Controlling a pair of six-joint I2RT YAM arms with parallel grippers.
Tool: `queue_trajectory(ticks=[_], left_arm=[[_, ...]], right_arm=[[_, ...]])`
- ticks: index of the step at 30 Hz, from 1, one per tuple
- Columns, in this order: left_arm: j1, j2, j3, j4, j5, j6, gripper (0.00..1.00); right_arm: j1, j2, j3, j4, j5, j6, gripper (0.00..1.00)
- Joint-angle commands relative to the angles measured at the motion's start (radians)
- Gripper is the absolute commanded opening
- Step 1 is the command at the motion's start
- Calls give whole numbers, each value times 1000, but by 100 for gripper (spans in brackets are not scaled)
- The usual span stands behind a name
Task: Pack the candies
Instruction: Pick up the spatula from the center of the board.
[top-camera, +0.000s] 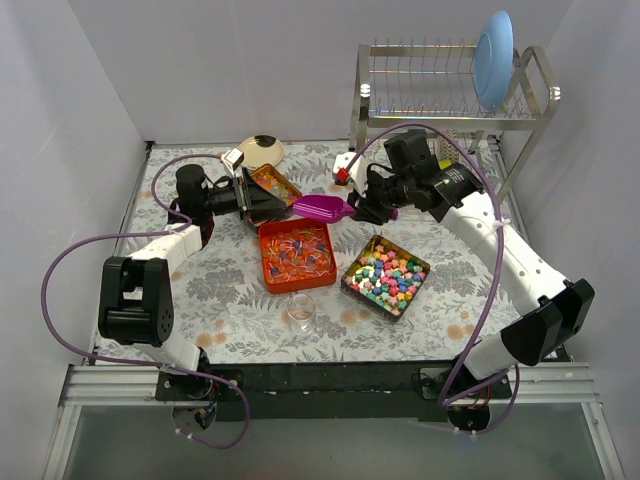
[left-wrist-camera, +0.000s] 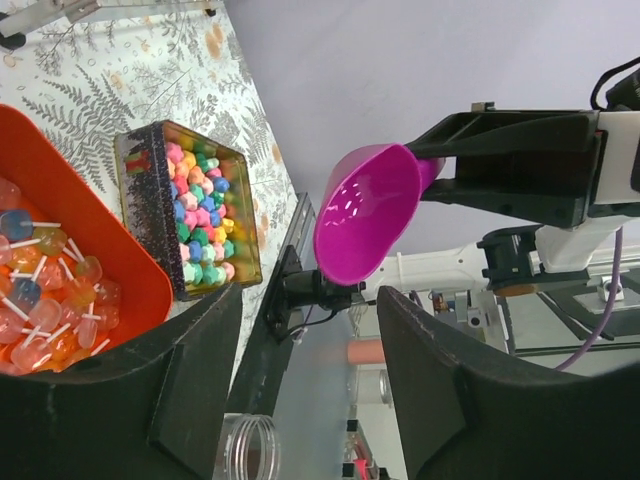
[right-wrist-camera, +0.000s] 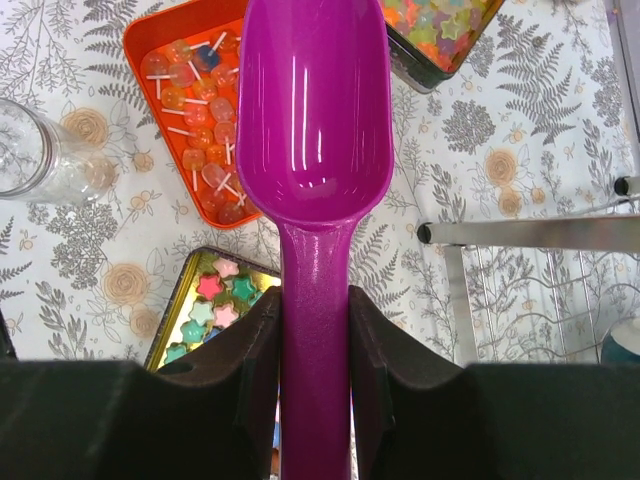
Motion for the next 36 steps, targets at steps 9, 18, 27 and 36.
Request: queue_trajectory(ticks=[9,18,27,36], left_arm=[[-5,22,17,124,39,-98,43],[-7,28,7,141,57,-127,34],[-4,26,-3,192,89,-135,0],[-1,43,23,213,120,-102,0]], right_arm=[[82,94,111,63,-10,14,1],[110,171,192,72,-4,16,1],[125,188,174,63,-6,-1,1],[110,203,158,25,-45,14,50]])
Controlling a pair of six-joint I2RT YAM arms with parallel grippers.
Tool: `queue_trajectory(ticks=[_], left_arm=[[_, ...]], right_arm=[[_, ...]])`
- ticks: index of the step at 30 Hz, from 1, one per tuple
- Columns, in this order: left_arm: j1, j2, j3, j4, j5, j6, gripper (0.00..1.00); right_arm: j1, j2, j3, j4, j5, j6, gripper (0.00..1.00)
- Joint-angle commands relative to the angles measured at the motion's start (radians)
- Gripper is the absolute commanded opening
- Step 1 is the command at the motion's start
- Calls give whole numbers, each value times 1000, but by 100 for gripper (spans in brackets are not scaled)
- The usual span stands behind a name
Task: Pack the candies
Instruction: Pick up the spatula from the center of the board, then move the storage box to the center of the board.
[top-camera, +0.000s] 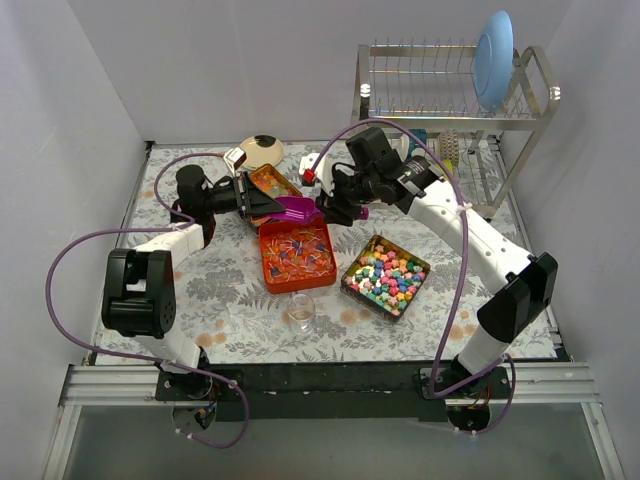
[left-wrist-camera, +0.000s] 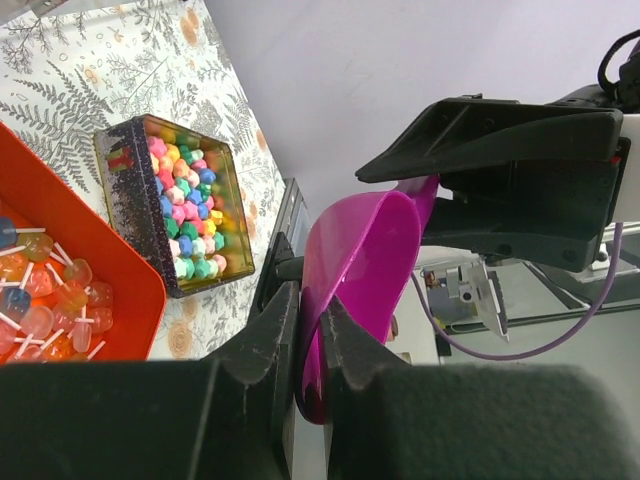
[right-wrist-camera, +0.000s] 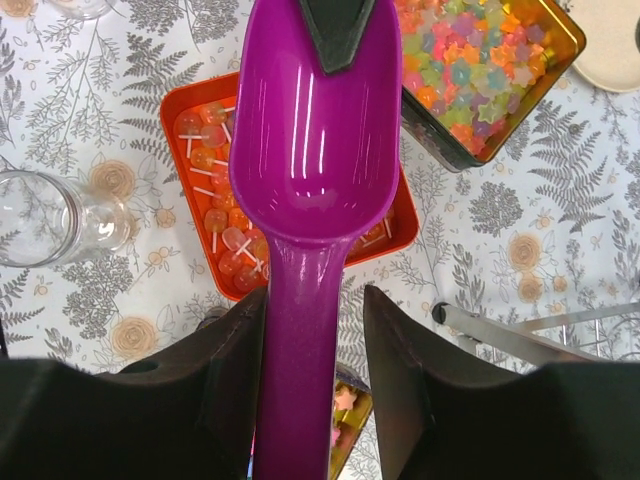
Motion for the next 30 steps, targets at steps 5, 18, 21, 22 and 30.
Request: queue_trajectory(ticks=[5,18,21,22,30], left_arm=[[-4,-8,35,0,58,21,0],[14,-19,139,-363,-33,360,49],[14,-29,165,-551,-75,556,56],[16,-37,163,-592,-81,613,56],[11,-85,104,-729,-187,779,52]], right_arm=[[-4,40,27,-9,-47,-4,35],[-64,-46,-43,-117,-60,-133,1],[-116,-83,-46,-248,-16,-248,1],[-142,-109,-52,-281,-2,-280,1],[-173,-206,-149,-502,271,-568,1]])
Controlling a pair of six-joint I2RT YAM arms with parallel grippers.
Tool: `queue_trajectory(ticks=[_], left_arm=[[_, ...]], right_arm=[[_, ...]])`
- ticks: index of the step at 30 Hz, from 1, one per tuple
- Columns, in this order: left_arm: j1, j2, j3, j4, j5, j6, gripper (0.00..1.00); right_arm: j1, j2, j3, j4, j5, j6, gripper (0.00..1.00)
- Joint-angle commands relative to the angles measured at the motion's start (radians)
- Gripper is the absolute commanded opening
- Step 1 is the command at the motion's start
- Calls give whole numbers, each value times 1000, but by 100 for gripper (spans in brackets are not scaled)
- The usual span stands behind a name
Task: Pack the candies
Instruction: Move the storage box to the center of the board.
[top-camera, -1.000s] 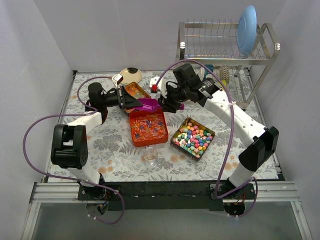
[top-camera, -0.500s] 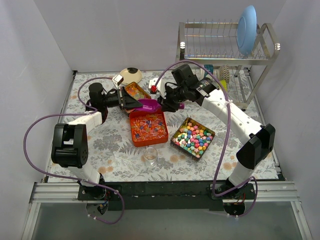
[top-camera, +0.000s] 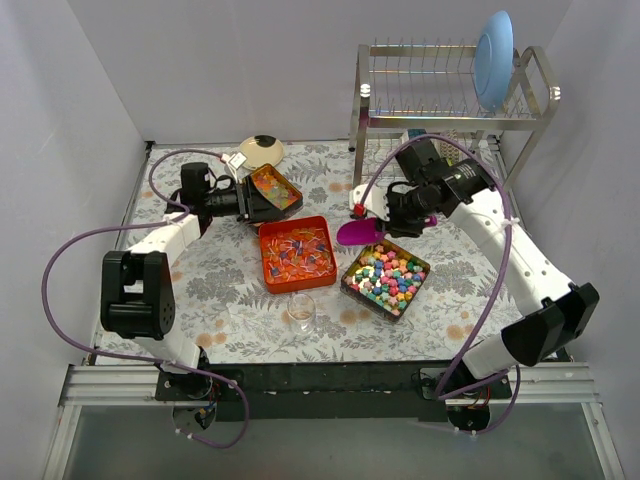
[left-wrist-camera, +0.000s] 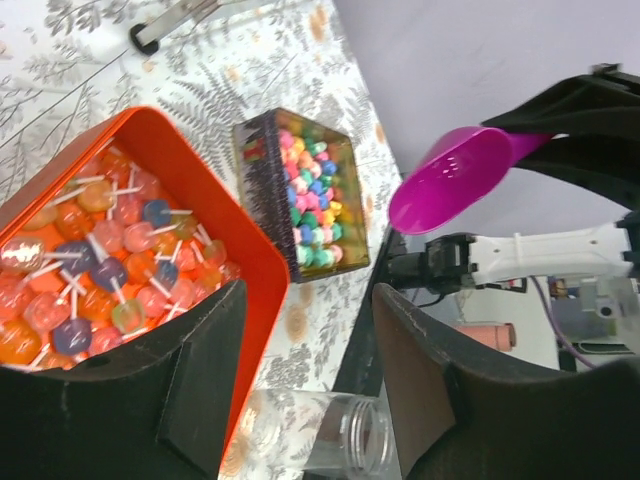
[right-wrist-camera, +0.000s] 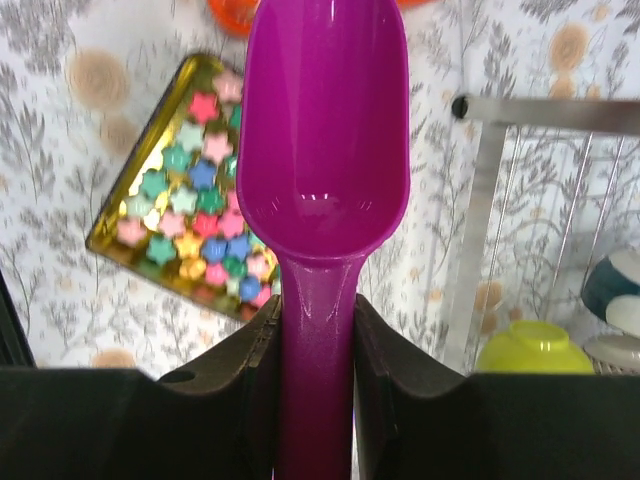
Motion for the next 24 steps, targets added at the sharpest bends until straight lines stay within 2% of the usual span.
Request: queue_trajectory(ticks=[1,4,11,15,19,24], left_arm=[[-5,-87,-28,-140,-74,176,52],[-12,-107,-43,-163,-100,227,54],[-45,-78,-29,-281,-235,302,46],[-94,-68,6,-318,-372,329,44],[-161,-16,113,-381,-440,386,44],[-264,26,265,-493,-550,575,47]], right_arm=[[-4,-68,-58,-134,177,-201,1],[-11,-94,-93,-134,257,-250,1],[-47,-95,-104,-134,309,-241,1],[-71,-70,-95,-133,280,-200,1],[-85,-27,-38,-133,229,-144,1],[-90,34,48,-134,133,-42,1]])
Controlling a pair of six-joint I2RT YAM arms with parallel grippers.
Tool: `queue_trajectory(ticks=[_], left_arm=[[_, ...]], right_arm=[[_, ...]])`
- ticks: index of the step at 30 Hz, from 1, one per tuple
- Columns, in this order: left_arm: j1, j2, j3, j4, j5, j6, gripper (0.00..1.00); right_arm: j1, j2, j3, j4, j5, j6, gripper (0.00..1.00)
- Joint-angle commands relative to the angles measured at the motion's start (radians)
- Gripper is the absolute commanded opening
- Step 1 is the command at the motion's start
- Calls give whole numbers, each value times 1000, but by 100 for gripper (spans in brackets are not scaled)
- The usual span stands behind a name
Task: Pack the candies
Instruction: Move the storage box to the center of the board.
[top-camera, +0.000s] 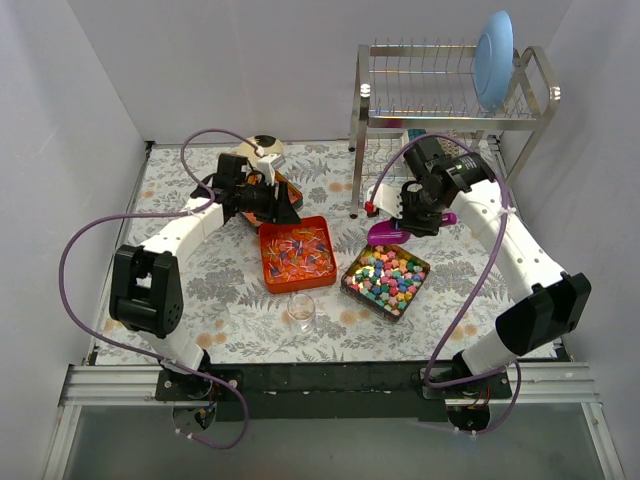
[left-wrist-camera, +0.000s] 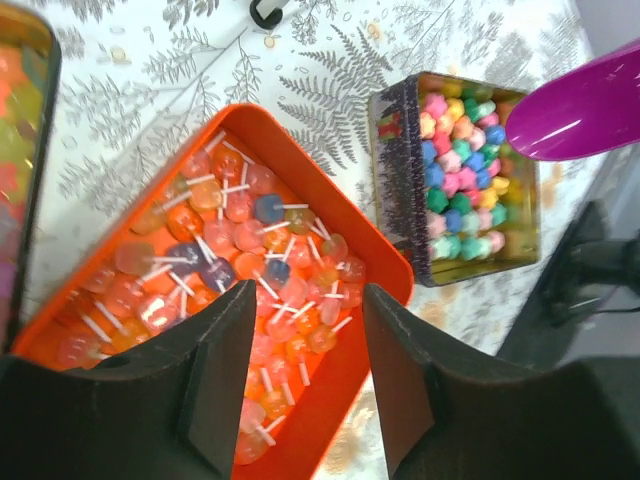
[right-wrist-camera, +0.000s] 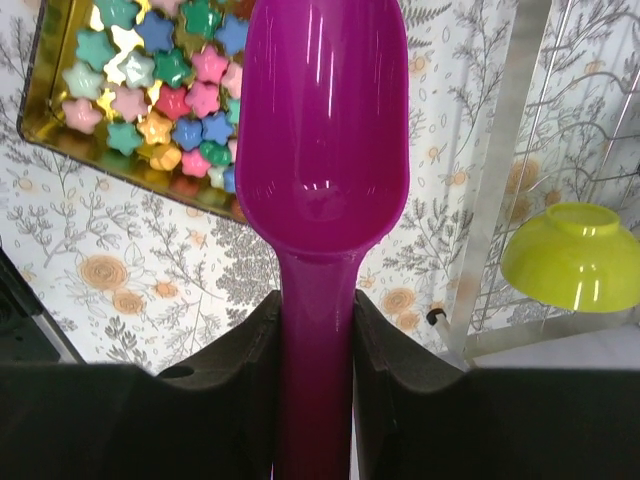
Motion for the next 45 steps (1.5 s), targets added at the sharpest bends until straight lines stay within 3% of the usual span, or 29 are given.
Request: queue_trajectory(ticks=[1,5,8,15,18,25,33,37,45], left_arm=[[-87,8,123,-111,-133,207,48],[-135,51,149,-199,-150,327,45],[-144,42,83,-212,-118,367,40],[-197,-19,-16,-171,-43,410,17],[-223,0,-12,-163,-29,422,1],[-265,79,10,-96,-38,344,0],[-293,73,-42,59,-79,112,0],[-294,39,-87,64,-116,111,0],[-294,11,-142,55,-153,114,0]], right_arm=[[-5,34,85,-12,-89,24,1],[-5,63,85,-14,-60,-20,1],[-5,78,98,-15,7,-92,1],[-5,51,79,-14,144,-282,1],[-5,25,31,-14,182,-334,1],[-3,14,-20,-15,296,-361,1],[11,-61,-95,-15,419,-399,1],[32,-96,-203,-15,443,-430,1],[89,-63,-233,1,509,-356,1]])
